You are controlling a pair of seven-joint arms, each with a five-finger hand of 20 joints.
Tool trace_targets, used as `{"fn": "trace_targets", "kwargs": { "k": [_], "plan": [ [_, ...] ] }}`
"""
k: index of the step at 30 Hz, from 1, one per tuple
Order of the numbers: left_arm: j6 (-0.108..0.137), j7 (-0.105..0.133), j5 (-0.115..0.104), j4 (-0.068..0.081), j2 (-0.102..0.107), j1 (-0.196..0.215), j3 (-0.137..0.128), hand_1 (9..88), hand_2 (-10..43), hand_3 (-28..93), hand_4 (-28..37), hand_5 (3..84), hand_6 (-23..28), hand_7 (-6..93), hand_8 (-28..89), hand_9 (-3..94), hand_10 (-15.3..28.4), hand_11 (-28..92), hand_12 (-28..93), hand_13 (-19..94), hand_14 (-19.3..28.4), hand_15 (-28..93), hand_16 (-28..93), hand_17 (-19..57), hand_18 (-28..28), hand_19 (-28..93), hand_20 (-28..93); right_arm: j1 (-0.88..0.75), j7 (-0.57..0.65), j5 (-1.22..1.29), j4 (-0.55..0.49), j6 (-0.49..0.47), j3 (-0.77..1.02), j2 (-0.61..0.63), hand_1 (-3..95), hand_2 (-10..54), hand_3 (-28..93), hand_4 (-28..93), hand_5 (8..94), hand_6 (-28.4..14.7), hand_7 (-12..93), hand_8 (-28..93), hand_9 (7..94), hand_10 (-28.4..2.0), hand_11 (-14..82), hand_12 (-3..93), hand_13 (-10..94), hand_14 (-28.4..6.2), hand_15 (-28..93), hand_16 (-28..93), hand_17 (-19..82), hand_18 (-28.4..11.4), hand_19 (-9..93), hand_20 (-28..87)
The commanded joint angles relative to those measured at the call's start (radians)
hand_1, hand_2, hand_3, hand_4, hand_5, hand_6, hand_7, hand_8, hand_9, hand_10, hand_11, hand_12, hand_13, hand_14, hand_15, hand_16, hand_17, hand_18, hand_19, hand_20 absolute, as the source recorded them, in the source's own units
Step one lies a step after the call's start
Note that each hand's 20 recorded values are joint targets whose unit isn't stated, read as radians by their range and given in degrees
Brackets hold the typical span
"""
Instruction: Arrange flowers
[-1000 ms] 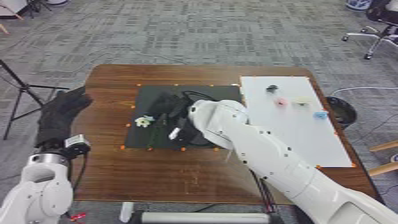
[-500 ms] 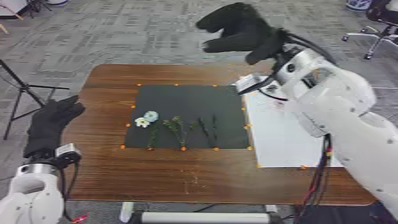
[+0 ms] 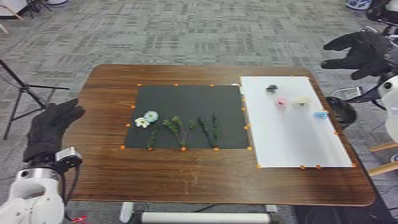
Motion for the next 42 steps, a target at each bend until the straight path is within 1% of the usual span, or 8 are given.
{"fn": "trace_targets", "kwargs": {
  "k": [1,4,9,14,16,27,32,42],
  "plan": [
    [0.061,0.101,0.038,-0.022,-0.008,0.008,0.017,21.8,15.4,69,-28.2,53.0,3.7,13.9,-7,51.2,15.3,21,14,41,18.2,22,0,4.8,12.2,12,16,-0.102,0.016,-0.130,0.061,-0.013,0.006,-0.064,34.3,-9.5,68,-17,54.1,-0.8,15,-8,57.2,-11.8,8.0,14.9,62,-12.3,37,32,24,-21.2,59,53],
    [0.098,0.137,0.051,-0.038,-0.010,0.003,0.020,25.7,12.3,70,-28.1,53.9,3.6,14.5,-7,52.1,15.2,21,14,41,18.1,22,0,6.3,11.9,13,17,-0.124,0.023,-0.136,0.081,-0.019,0.001,-0.083,36.0,-9.5,68,-17,54.4,-0.4,16,-9,58.0,-11.6,8.5,15.1,62,-12.1,38,32,24,-21.0,59,53],
    [0.129,0.178,0.058,-0.066,-0.023,0.011,0.021,30.9,12.7,69,-28.2,54.8,2.9,16.6,-8,53.8,14.9,23,14,43,17.2,22,0,9.9,12.4,18,21,-0.151,0.037,-0.158,0.117,-0.001,-0.016,-0.126,37.7,-9.5,68,-18,55.0,-0.4,17,-9,58.6,-11.9,9.0,15.3,63,-11.6,39,31,24,-20.9,59,53],
    [0.089,0.200,0.050,-0.091,-0.057,0.051,-0.005,29.8,12.1,69,-28.2,55.2,2.7,17.4,-8,54.3,14.9,23,14,43,17.6,23,0,10.1,12.7,19,22,-0.181,0.030,-0.219,0.148,0.001,-0.024,-0.153,39.0,-9.5,69,-18,55.2,-0.3,18,-9,58.9,-12.0,9.7,15.6,63,-11.4,40,31,25,-20.6,59,53],
    [0.070,0.206,0.051,-0.092,-0.063,0.057,-0.009,28.8,11.7,69,-28.3,55.3,2.8,17.4,-8,54.3,14.8,23,14,43,17.7,24,0,9.9,12.8,19,22,-0.189,0.035,-0.234,0.164,0.018,-0.026,-0.160,39.4,-9.5,69,-18,55.1,-0.1,19,-9,59.0,-12.0,10.0,15.7,64,-11.3,40,31,25,-20.6,59,53],
    [0.007,0.198,0.056,-0.099,-0.097,0.089,-0.027,27.1,11.2,70,-28.3,54.9,2.9,16.8,-8,54.2,15.0,23,14,43,18.1,24,0,9.3,13.1,18,22,-0.194,0.097,-0.290,0.239,0.161,-0.068,-0.173,45.2,-9.5,69,-19,56.8,1.1,22,-10,63.5,-11.6,13.9,16.9,67,-9.7,45,31,28,-20.3,63,54],
    [-0.013,0.196,0.060,-0.101,-0.111,0.104,-0.040,26.8,11.2,70,-28.3,54.7,2.8,16.6,-8,54.1,15.1,23,14,43,18.2,24,0,9.0,13.1,18,22,-0.198,0.098,-0.273,0.227,0.165,-0.071,-0.174,47.4,-9.5,69,-20,57.9,1.8,24,-10,65.9,-11.4,15.8,17.6,69,-9.1,48,32,29,-20.5,65,56],
    [0.001,0.168,0.054,-0.098,-0.093,0.074,-0.020,26.5,10.9,69,-28.3,54.5,2.9,16.4,-8,54.0,15.2,23,14,43,18.1,23,0,8.5,13.2,18,21,-0.150,0.101,-0.260,0.251,0.156,-0.099,-0.188,46.9,-9.5,68,-19,58.3,1.7,23,-9,67.2,-11.8,17.0,17.8,69,-9.1,48,32,29,-20.4,65,56]
  ]
}}
